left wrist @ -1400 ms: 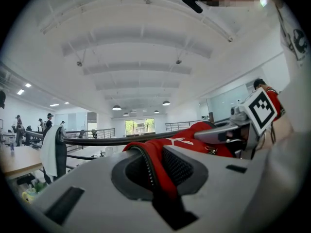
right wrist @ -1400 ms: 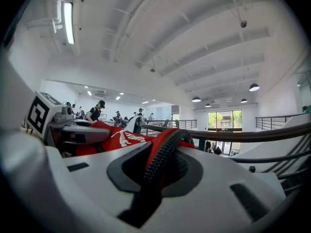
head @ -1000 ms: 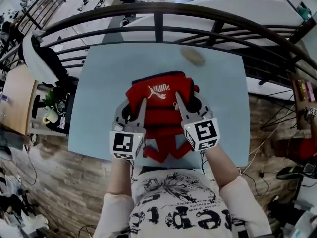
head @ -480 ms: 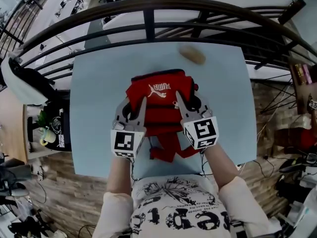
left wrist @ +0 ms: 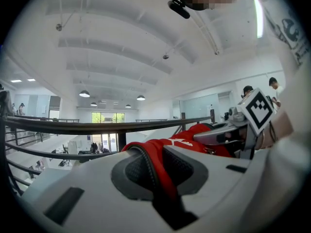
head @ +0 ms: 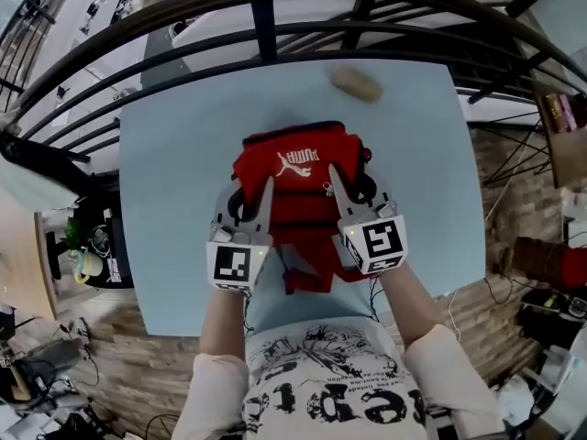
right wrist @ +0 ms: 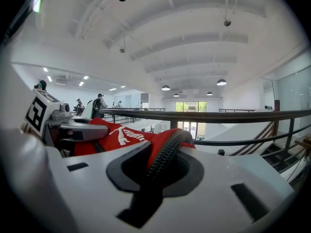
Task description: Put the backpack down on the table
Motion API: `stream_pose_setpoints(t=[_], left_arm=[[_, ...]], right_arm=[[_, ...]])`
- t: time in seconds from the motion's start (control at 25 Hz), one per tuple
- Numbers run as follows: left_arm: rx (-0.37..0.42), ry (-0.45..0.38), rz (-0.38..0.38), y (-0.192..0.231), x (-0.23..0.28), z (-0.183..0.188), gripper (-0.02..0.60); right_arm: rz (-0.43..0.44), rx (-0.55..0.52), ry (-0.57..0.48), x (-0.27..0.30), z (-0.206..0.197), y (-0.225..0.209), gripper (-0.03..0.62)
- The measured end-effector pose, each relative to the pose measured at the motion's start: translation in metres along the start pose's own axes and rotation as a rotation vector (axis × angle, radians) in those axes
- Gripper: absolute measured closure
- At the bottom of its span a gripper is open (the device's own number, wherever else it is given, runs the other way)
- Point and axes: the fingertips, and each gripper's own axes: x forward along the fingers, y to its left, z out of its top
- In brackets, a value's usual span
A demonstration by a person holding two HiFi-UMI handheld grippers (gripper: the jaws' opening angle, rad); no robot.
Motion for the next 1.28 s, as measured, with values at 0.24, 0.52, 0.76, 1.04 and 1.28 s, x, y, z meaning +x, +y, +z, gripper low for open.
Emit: stream_pose_setpoints(t=[0.24,0.52,0.76,1.04,1.28], left_arm=[[-0.057,-0.023,-0.006,-0.004,-0.004,-0.021,0.528],[-0.141,-0.018,0.001,-0.02,-0.015,-0.039,0.528],[-0.125,-0.002,0.037,-0.038,-0.027,-0.061,0.528],[-0.111,0.03,0.069,-0.06,-0.055,-0.1,0.523],[-0.145,0.123,0.087,-0.082,-0.083,-0.121,0.523]], right_arm=[[-0.033,0.01,0.039,-0.006,-0.025,0.003,0.534],[-0.049,0.033,0.065,-0.023,-0.049,0.006,0.526],[-0.035,0.031,0.09,-0.039,-0.066,0.01,0.523],[0.016,0.0,0.088,-0.066,-0.097,0.03,0.514],[0.073,0.034,0.121,-0.096,-0.121,0.045,0.5]])
